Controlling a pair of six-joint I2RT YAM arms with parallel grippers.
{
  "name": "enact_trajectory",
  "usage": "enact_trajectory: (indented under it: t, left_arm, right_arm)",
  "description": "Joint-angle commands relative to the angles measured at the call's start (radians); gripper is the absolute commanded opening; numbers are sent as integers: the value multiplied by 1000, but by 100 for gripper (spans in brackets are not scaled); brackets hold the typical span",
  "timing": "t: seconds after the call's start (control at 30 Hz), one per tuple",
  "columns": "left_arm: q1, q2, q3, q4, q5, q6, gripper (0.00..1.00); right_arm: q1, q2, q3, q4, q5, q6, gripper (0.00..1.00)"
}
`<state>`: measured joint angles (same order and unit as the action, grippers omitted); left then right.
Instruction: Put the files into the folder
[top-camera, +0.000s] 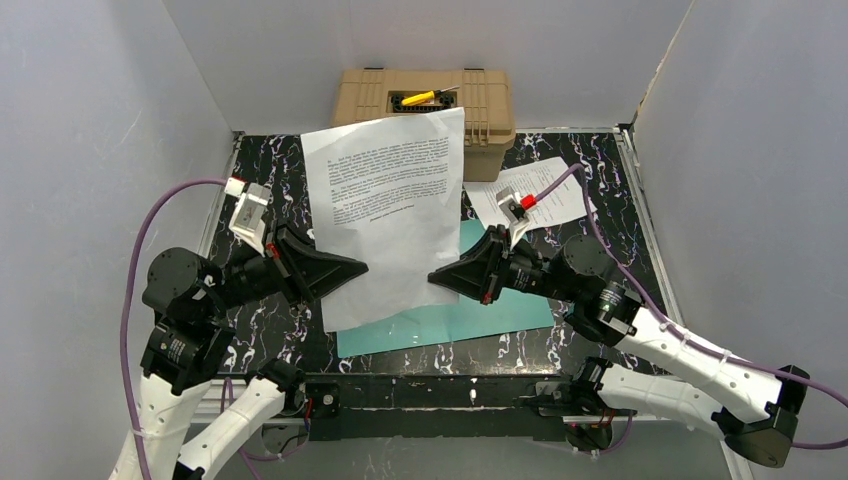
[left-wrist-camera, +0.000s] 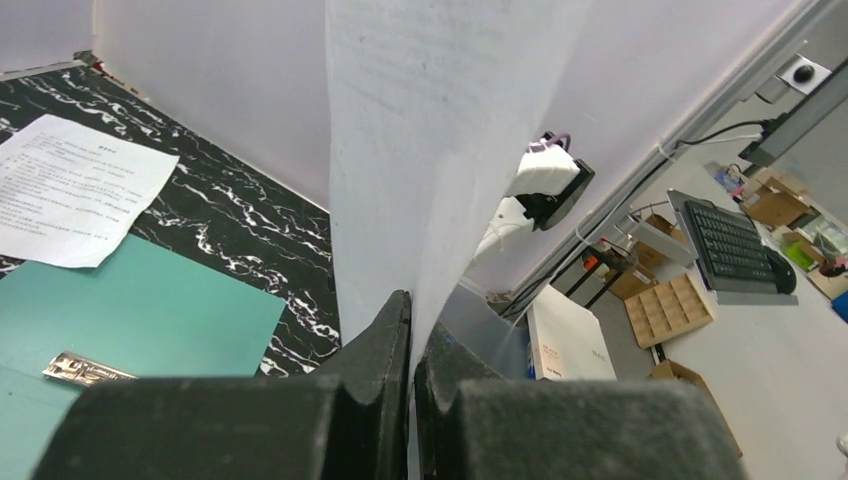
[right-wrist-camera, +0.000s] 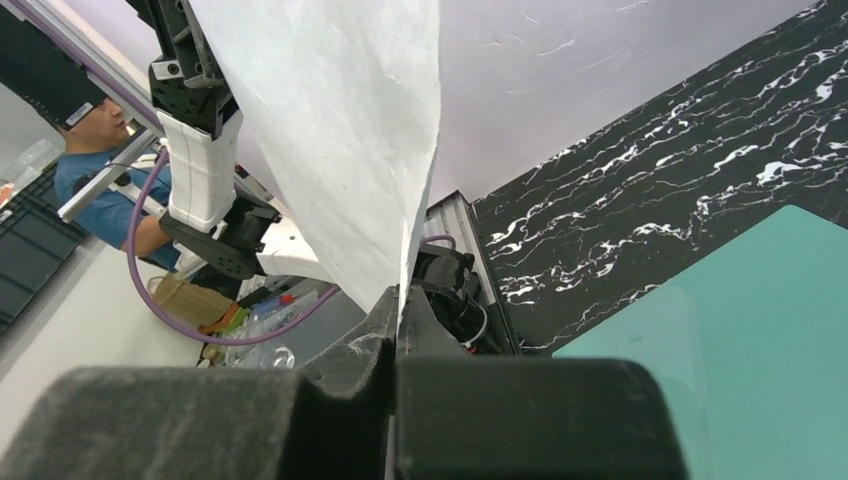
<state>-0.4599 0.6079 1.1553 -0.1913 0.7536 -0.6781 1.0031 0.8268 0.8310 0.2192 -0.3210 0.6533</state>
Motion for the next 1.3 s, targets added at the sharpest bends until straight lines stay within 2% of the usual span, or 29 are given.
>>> enact_trajectory:
  t: [0.0, 0.07, 0.23, 0.37, 0.53, 0.97, 1.13, 1.27]
  left_arm:
    - [4, -3, 10, 54, 97, -13, 0]
    - [4, -6, 10, 57, 116, -12, 0]
    - [4, -11, 15, 62, 166, -14, 0]
    - [4, -22, 19, 42, 162, -3, 0]
    - [4, -40, 15, -3, 120, 22, 0]
    - [4, -85, -62, -3, 25, -3, 0]
    - [4, -98, -79, 1, -20, -14, 0]
    - [4, -98, -87, 10, -29, -20, 0]
  right_arm:
    - [5, 8, 52, 123, -32, -9, 11]
    - [6, 15, 56, 160, -62, -6, 18]
    - [7, 36, 66, 272, -142, 13, 45]
    - [8, 43, 81, 329, -176, 22, 51]
    - [8, 29, 88, 350, -176, 28, 51]
    - [10, 62, 114, 384, -177, 54, 42]
    - [12, 73, 114, 389, -178, 60, 37]
    - [13, 73, 111, 379, -169, 55, 23]
